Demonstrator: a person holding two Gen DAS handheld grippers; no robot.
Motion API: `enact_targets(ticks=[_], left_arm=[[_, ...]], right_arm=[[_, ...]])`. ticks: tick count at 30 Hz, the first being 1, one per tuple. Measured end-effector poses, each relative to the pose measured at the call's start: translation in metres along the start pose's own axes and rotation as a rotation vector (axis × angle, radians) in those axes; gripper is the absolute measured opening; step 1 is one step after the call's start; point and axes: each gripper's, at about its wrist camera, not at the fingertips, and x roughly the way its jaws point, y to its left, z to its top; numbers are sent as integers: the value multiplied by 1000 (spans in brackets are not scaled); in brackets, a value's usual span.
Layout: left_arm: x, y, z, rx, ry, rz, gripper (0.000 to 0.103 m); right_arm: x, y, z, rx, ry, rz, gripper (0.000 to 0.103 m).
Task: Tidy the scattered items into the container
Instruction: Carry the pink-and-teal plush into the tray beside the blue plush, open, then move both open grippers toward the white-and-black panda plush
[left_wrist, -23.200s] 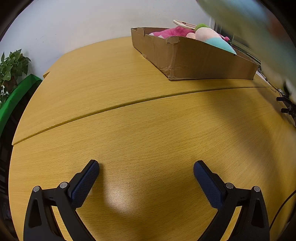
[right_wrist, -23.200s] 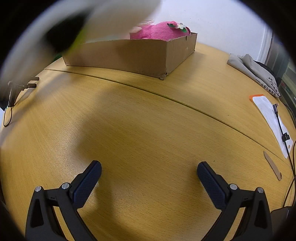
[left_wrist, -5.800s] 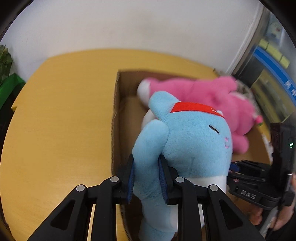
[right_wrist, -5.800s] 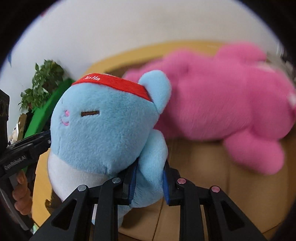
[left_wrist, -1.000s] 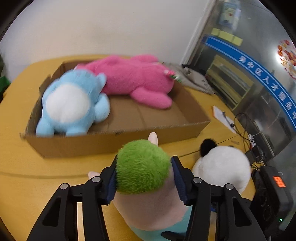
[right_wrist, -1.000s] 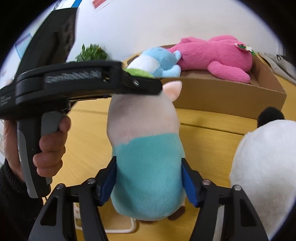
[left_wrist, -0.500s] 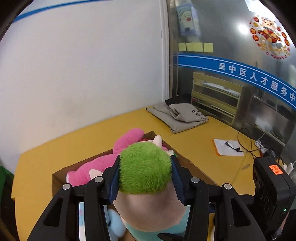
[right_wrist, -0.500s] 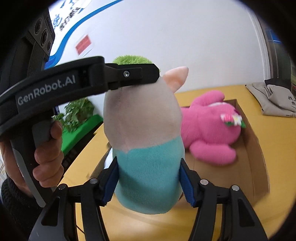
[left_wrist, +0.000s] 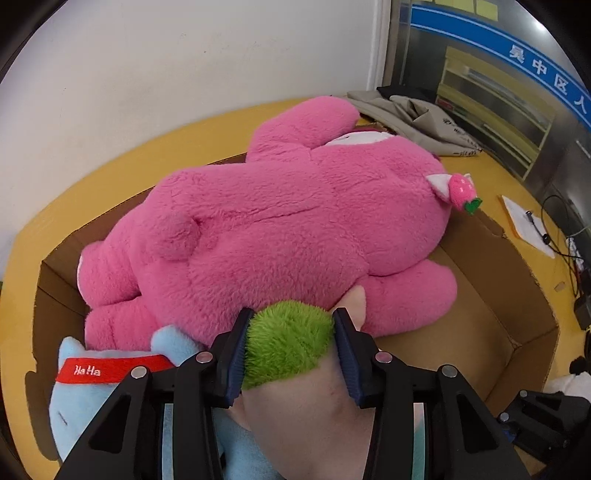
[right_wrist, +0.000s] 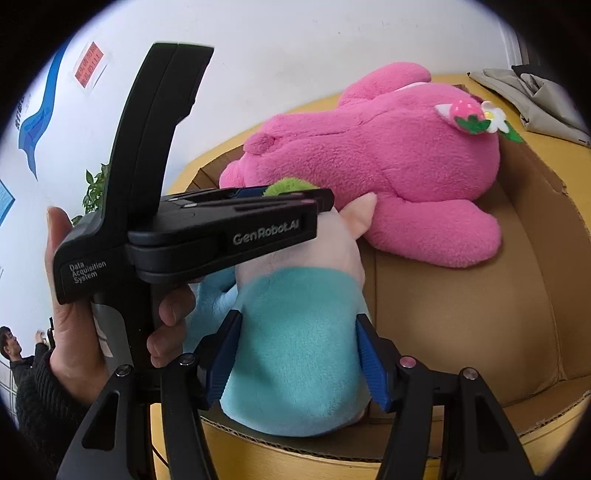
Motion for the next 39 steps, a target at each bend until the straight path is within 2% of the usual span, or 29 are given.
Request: enact_targets(ticks=[6, 8, 9, 12, 15, 16, 17, 20, 22, 24, 28, 31, 35, 39], left_arm=[[-1, 1, 0, -19, 9, 71, 46], [2, -2, 0, 8, 14, 108, 48], [0, -5, -1, 21, 13, 125, 49], [-23, -7, -3, 34, -30, 171, 49], [-70, -7, -15, 14, -110, 174, 50], [-96, -7, -24, -8, -160, 176, 54], [-111, -10, -29, -23, -191, 176, 67], [-177, -18, -65, -82, -314, 185, 89], [-216, -29, -91, -121, -363, 174, 92], [-248, -36, -122, -159, -377, 168, 93], [-286, -49, -168, -239, -385, 199, 93], [-303, -55, -192, -297, -391, 191, 93], [-313, -64, -207, -328, -404, 148, 93], [-323, -75, -214, -315, -425, 171, 93]], right_arm=[[10, -3, 2, 43, 25, 78, 60], [13, 0, 1, 10, 29, 72, 61], [12, 2, -1, -18, 28, 52, 65], [-2, 7, -6, -48, 24, 22, 73], [-28, 10, -15, -81, -25, -20, 80], [-44, 12, -21, -100, -62, -66, 80], [-55, 13, -25, -110, -85, -96, 80], [-90, 15, -38, -144, -162, -191, 83], [-111, 20, -48, -176, -204, -247, 83], [-121, 28, -52, -201, -232, -289, 83], [-146, 38, -56, -237, -279, -317, 83], [-164, 50, -71, -259, -306, -341, 83], [-179, 63, -84, -284, -322, -351, 83], [-191, 70, -92, -291, -327, -359, 83]])
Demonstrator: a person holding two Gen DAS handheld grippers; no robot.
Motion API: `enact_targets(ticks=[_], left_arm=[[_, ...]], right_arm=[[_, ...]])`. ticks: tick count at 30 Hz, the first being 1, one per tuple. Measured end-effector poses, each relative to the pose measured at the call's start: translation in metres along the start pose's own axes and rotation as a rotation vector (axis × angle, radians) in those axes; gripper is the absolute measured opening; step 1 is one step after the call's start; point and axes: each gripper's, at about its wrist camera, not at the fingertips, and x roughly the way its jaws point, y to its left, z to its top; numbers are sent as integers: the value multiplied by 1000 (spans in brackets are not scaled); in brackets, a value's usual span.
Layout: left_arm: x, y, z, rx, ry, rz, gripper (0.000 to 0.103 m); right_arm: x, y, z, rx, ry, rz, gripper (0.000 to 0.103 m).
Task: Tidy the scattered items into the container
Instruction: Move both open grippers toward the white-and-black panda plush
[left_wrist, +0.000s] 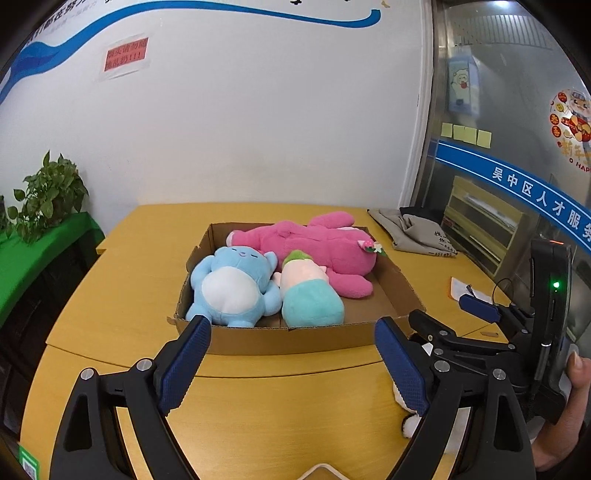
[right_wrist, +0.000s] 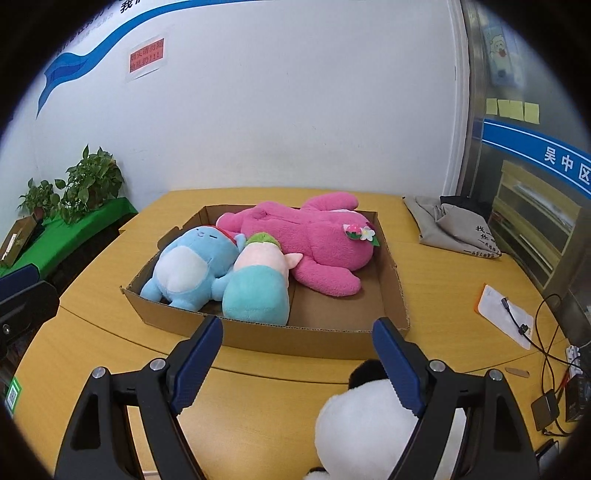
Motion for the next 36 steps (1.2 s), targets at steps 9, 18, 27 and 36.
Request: enact_targets(ticks=[9, 18, 27, 36], left_arm=[[-5, -3, -7, -13, 9, -29, 93], [-1, -3, -12, -21, 21, -43, 93], [4, -6, -14, -12, 36, -39, 93], [10, -10, -14, -19, 48, -40, 93]], right_arm=[[-15, 6, -6, -24, 1, -24, 83], [-16, 8, -9, -25, 9, -34, 83], [-12, 6, -11, -22, 26, -27, 83], [-9, -1, -13, -6, 35, -22, 83]])
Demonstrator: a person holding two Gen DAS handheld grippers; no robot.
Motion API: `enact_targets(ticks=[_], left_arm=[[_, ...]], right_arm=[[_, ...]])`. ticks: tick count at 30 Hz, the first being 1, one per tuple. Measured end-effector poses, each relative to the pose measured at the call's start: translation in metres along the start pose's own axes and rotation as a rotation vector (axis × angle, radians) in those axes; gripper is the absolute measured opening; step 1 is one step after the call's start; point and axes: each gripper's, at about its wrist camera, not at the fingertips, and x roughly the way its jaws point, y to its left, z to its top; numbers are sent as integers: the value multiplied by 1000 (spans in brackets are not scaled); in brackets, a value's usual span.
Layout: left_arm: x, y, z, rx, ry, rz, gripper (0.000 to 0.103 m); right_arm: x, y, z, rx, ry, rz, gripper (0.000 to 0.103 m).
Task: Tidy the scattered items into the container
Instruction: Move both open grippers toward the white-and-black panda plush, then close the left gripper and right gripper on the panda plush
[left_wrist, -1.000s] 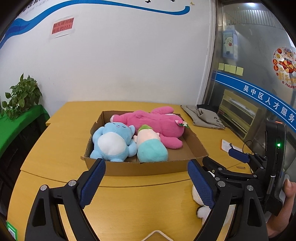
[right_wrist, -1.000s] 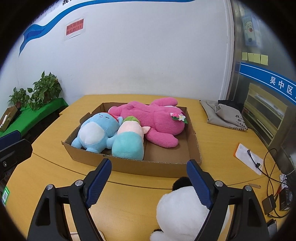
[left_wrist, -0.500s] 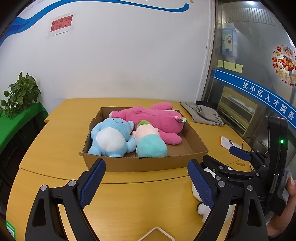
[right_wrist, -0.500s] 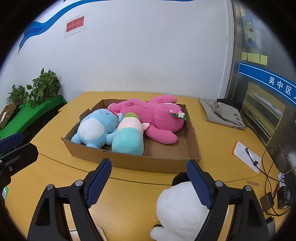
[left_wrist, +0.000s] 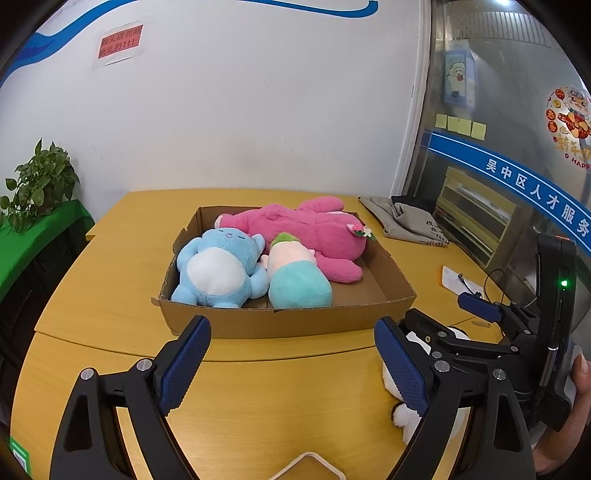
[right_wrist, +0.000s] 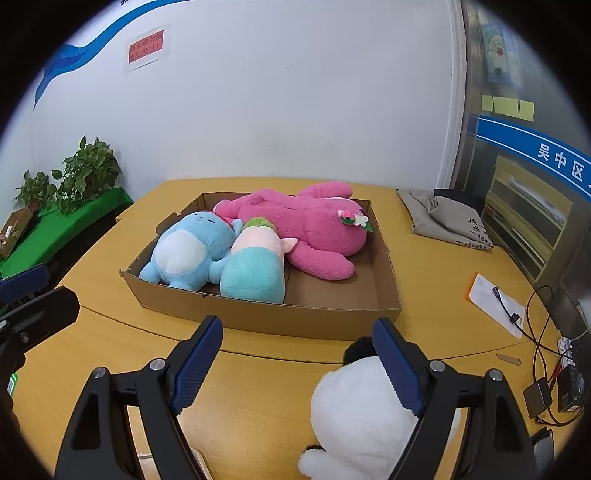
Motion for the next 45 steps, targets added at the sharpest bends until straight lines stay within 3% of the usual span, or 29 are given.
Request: enact_targets(ticks=[11, 16, 20, 23, 28, 34, 41, 43, 45], left_arm=[[26, -23, -4, 24, 74, -58, 93], [59, -48, -14, 48, 156, -132, 93], [91, -70, -27, 71, 228, -213, 93], [117, -85, -38, 85, 279, -298, 93], [167, -101, -56, 80, 407, -461, 93], [194, -111, -63, 11, 464, -619, 93], [194, -115, -67, -9, 482, -694, 92], [191, -122, -67, 22, 490, -740, 92], [191, -131, -66, 89, 489, -709, 92]], right_arm=[[-3, -33, -9, 32, -15, 13, 83], [-8, -92, -34, 118, -23, -11, 83], [7, -149, -63, 210, 53, -37, 83], [30, -170, -84, 213, 146, 13, 83], [41, -183, -99, 321, 157, 153, 83], [45, -203, -111, 417, 191, 255, 83], [51, -212, -126, 465, 214, 379, 83], [54, -211, -127, 471, 214, 405, 83], [56, -203, -124, 436, 209, 419, 83]])
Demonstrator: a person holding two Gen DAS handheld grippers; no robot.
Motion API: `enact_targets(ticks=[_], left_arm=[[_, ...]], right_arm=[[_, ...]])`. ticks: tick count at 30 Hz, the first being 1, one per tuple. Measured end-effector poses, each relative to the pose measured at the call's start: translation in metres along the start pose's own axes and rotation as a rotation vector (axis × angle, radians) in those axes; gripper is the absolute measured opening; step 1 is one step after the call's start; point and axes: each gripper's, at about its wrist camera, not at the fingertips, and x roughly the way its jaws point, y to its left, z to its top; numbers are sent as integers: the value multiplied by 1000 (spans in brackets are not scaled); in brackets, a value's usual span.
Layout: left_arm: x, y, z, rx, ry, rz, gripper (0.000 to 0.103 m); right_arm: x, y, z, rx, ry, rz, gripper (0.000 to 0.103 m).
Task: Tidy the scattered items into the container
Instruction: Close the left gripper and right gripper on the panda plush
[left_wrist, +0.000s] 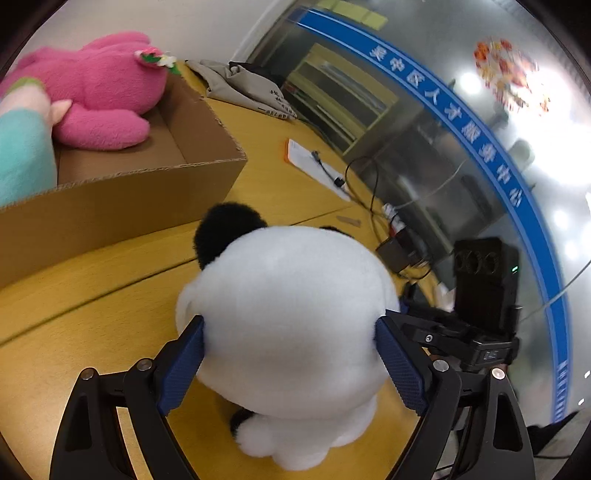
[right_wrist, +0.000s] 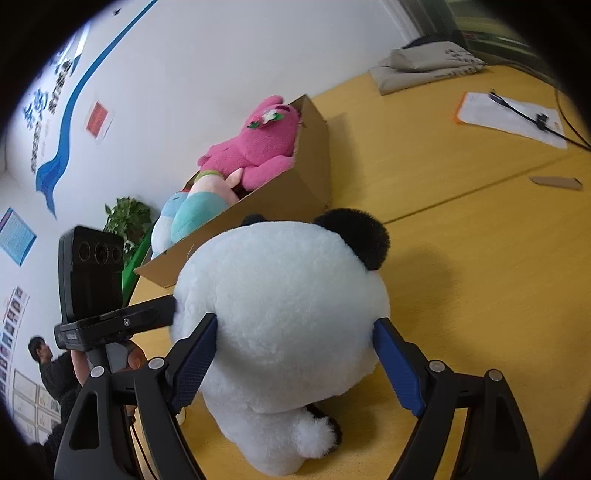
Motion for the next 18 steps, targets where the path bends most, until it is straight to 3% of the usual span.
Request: enact_targets(ticks=[3, 9, 13, 18], left_arm=[[1, 0, 3, 7, 3, -1, 91], [0, 6, -1, 0, -4, -18, 74], [-6, 8, -6, -16, -17, -16, 66], [-23, 1, -21, -5, -51, 35, 65]], right_arm=[[3, 9, 0, -38, -12, -40, 83], [6, -6, 0, -5, -2, 9, 82], [13, 0, -3, -10, -11, 5, 72], [14, 18, -12, -43, -11, 31, 62]])
